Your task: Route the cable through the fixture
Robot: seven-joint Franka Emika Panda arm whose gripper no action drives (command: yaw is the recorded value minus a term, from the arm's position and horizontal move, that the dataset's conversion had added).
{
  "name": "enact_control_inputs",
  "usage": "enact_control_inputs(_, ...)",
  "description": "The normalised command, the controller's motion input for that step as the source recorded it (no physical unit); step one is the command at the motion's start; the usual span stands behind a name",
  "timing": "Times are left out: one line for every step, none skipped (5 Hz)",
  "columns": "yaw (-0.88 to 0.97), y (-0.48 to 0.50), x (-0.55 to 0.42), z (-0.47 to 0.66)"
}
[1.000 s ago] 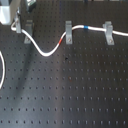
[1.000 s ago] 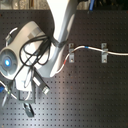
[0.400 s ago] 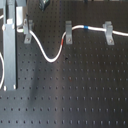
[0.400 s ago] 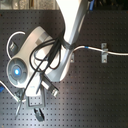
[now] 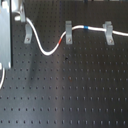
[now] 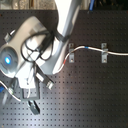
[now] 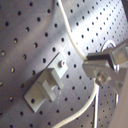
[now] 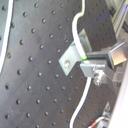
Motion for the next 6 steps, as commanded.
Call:
enact_control_inputs(-0.17,-0.492,0.33,-0.2)
enact_control_inputs(-0.23,-0.604,0.405,-0.02)
enact_control_inputs(0.0,-0.403,0.077,0.05)
enact_control_inputs(0.0,-0.125,-0.218,0.12)
enact_control_inputs(-0.03,0.021,-0.143,0.2)
enact_control_inputs(-0.06,0.037,-0.108,0.25)
